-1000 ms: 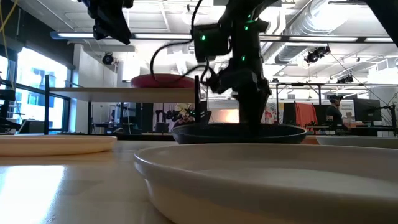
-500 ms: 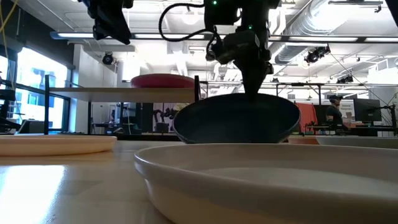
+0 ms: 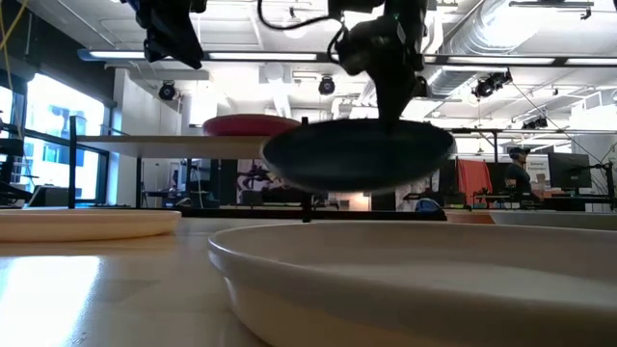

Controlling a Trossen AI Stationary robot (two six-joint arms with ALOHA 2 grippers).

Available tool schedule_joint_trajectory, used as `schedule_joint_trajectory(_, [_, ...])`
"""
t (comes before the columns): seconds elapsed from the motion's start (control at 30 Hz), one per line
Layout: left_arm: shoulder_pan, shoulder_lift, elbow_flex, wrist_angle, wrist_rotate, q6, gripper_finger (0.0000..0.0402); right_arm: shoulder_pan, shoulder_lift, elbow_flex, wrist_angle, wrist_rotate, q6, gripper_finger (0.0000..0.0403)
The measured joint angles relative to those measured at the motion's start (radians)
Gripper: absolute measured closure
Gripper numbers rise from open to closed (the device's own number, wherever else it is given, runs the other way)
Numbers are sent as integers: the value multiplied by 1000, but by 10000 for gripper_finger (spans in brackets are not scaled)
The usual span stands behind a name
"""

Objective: Place and stack plates onto a shelf
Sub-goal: Stack the black plate on top of the brown plate on the shelf

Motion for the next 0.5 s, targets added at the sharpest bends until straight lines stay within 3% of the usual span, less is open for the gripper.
schedule_joint_trajectory(0.5, [34, 38, 0, 99, 6, -218, 303, -80, -73, 127, 45, 43, 64, 403])
